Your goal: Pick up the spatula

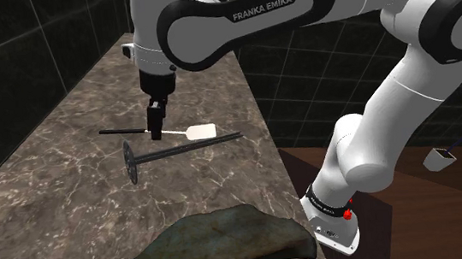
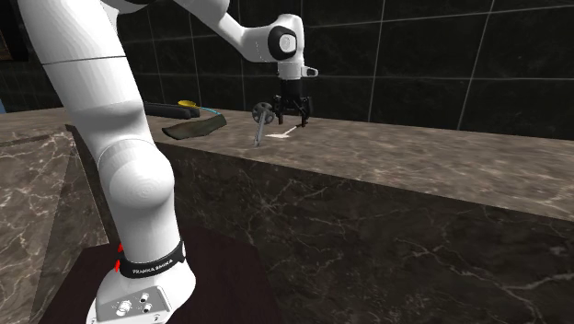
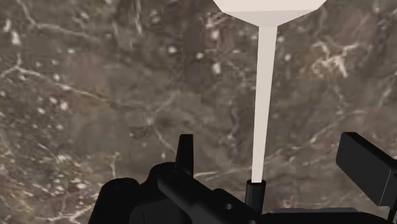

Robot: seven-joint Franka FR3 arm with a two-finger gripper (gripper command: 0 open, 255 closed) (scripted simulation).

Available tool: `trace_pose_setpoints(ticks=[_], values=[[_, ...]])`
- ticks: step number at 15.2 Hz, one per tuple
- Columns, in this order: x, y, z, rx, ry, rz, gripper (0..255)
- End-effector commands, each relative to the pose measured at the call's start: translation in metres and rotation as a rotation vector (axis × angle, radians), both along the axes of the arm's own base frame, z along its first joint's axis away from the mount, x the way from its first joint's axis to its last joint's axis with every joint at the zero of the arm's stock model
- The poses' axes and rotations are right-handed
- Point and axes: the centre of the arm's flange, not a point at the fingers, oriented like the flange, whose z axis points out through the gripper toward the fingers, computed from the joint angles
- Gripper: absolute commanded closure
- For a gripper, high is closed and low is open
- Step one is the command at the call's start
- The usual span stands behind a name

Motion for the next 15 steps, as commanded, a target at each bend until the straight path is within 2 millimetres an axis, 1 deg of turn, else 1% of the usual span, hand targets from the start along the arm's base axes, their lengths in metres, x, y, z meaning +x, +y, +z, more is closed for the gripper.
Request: trace_pose_setpoints(ticks=[1, 2, 11, 15], values=[[0.0, 0.0, -0.004, 0.0, 0.0, 0.0, 0], [0.0, 0.0, -0.004, 0.0, 0.0, 0.0, 255], [0.001, 0.0, -0.004, 0.0, 0.0, 0.0, 255], [0.001, 0.0, 0.017, 0.0, 0.0, 0.0, 255]])
